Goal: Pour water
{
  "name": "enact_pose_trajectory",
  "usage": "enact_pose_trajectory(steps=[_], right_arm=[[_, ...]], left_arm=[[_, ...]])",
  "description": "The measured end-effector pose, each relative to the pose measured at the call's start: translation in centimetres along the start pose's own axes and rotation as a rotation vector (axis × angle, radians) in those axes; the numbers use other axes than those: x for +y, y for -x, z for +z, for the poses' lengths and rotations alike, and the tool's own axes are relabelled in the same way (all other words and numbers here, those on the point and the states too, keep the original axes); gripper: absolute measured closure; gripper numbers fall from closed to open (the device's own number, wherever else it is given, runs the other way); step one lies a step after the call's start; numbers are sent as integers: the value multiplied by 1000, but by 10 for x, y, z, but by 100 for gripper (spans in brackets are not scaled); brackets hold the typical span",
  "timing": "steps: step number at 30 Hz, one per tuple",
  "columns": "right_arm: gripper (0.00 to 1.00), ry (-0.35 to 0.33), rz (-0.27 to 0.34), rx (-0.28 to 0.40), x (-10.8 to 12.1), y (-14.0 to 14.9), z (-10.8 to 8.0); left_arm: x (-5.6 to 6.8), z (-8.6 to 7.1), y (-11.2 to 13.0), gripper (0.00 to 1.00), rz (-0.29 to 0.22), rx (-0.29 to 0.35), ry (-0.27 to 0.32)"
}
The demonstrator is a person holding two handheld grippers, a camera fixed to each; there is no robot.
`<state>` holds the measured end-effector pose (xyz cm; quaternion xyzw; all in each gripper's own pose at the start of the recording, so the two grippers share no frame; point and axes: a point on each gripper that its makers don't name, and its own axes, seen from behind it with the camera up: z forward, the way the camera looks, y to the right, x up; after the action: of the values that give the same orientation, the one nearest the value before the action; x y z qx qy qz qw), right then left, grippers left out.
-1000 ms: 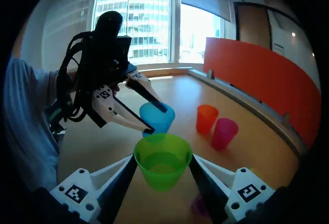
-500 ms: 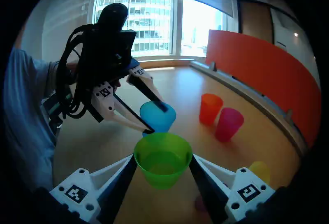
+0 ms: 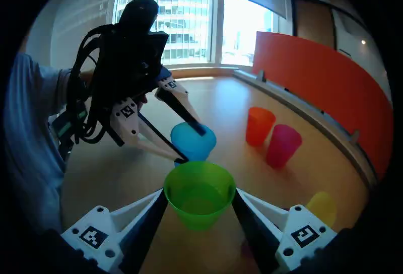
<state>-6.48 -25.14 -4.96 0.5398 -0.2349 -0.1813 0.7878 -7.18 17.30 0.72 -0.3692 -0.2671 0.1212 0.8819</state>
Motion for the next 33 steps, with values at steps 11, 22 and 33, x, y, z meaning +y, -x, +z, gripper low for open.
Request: enact_pose_trajectory(steps=[11,22,33], right_arm=[[9,2,-7,-12,-3,7,4],[9,10,-11,-16,-4,14,9],[7,25,1,-15,-2,21,4]], left_arm=[[2,-3,10,11,40,-18,-12],[5,-4,15,10,31,-32,-5],[7,-6,22,9,8,-48,-2]])
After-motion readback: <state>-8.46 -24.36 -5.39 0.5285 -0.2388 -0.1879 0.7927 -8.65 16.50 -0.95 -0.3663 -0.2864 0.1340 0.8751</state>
